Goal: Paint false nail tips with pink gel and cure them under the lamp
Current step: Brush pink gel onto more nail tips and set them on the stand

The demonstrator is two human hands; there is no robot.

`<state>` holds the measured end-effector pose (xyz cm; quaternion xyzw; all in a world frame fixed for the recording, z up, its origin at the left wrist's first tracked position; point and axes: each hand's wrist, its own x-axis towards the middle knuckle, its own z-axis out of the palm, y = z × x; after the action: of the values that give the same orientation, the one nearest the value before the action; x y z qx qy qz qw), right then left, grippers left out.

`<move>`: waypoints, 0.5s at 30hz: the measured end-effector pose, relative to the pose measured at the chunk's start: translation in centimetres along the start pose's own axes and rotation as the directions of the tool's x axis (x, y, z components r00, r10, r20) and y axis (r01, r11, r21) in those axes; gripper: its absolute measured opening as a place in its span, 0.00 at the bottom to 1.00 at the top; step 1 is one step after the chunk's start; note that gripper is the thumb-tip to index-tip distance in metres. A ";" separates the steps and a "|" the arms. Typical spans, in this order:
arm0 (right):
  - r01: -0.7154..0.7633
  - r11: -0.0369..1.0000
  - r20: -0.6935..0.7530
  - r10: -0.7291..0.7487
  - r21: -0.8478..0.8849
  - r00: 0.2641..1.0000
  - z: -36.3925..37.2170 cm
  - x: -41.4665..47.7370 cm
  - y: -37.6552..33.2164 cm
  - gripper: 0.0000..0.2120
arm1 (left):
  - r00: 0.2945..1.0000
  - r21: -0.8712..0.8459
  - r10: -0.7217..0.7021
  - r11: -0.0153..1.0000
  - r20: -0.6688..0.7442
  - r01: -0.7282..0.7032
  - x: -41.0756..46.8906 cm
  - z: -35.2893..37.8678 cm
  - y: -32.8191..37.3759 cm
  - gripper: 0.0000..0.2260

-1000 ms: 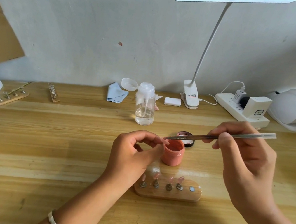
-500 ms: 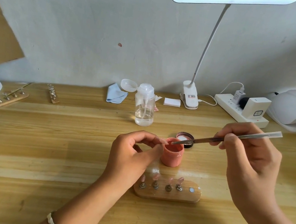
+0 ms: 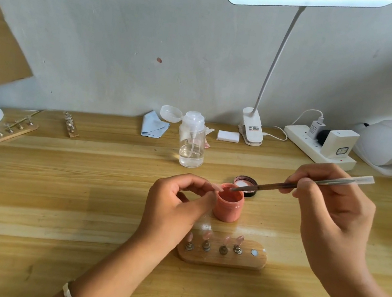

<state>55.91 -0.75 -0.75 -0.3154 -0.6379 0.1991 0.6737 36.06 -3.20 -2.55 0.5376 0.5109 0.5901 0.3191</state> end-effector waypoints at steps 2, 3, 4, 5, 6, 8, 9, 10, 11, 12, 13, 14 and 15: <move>0.007 1.000 -0.006 -0.007 0.001 1.000 0.0 0.0 0.0 0.07 | 1.000 -0.006 0.003 1.000 0.005 -0.003 0.0 0.0 0.1 0.09; 0.012 1.000 -0.004 -0.012 0.006 1.000 0.0 0.0 0.0 0.07 | 1.000 -0.012 0.005 1.000 0.009 -0.005 -0.1 0.0 0.2 0.08; 0.017 1.000 -0.001 -0.017 0.012 1.000 0.0 0.0 0.0 0.07 | 1.000 -0.016 0.008 1.000 0.013 -0.008 0.0 0.0 0.2 0.08; 0.022 1.000 0.002 -0.022 0.018 1.000 0.0 -0.1 0.0 0.07 | 1.000 -0.017 0.012 1.000 0.016 -0.011 0.0 0.0 0.2 0.09; 0.025 0.999 0.005 -0.025 0.024 1.000 0.0 -0.1 0.0 0.07 | 1.000 -0.016 0.014 1.000 0.017 -0.014 0.0 -0.1 0.1 0.09; 0.031 0.999 0.005 -0.032 0.034 0.999 0.0 -0.1 0.0 0.07 | 1.000 -0.011 0.015 1.000 0.012 -0.015 0.0 0.0 0.0 0.10; 0.033 0.999 0.002 -0.033 0.038 0.999 0.1 -0.1 -0.1 0.07 | 1.000 -0.008 0.016 1.000 0.005 -0.016 0.1 0.0 -0.1 0.10; 0.033 0.999 -0.006 -0.032 0.041 0.999 0.1 -0.1 -0.1 0.07 | 1.000 -0.007 0.020 1.000 -0.002 -0.020 0.1 0.0 -0.2 0.10; 0.031 0.999 -0.016 -0.030 0.044 0.999 0.1 -0.1 -0.1 0.07 | 1.000 -0.008 0.027 1.000 -0.008 -0.027 0.2 0.0 -0.3 0.10; 0.030 0.998 -0.029 -0.029 0.049 0.999 0.1 -0.1 -0.1 0.07 | 0.999 -0.014 0.036 0.999 -0.010 -0.036 0.2 0.0 -0.3 0.09; 0.031 0.998 -0.040 -0.029 0.057 0.999 0.1 0.0 -0.1 0.07 | 0.999 -0.023 0.046 0.999 -0.010 -0.046 0.2 0.0 -0.3 0.08; 0.033 0.997 -0.047 -0.029 0.070 0.998 0.1 0.0 -0.2 0.07 | 0.998 -0.033 0.054 0.998 -0.009 -0.055 0.2 0.0 -0.3 0.07; 0.032 0.996 -0.050 -0.028 0.085 0.998 0.1 0.0 -0.2 0.07 | 0.998 -0.042 0.063 0.997 -0.010 -0.063 0.2 0.0 -0.3 0.06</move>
<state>55.84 -0.89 -0.65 -0.2812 -0.6169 0.2085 0.7049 35.98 -2.92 -2.77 0.5438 0.4825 0.6130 0.3095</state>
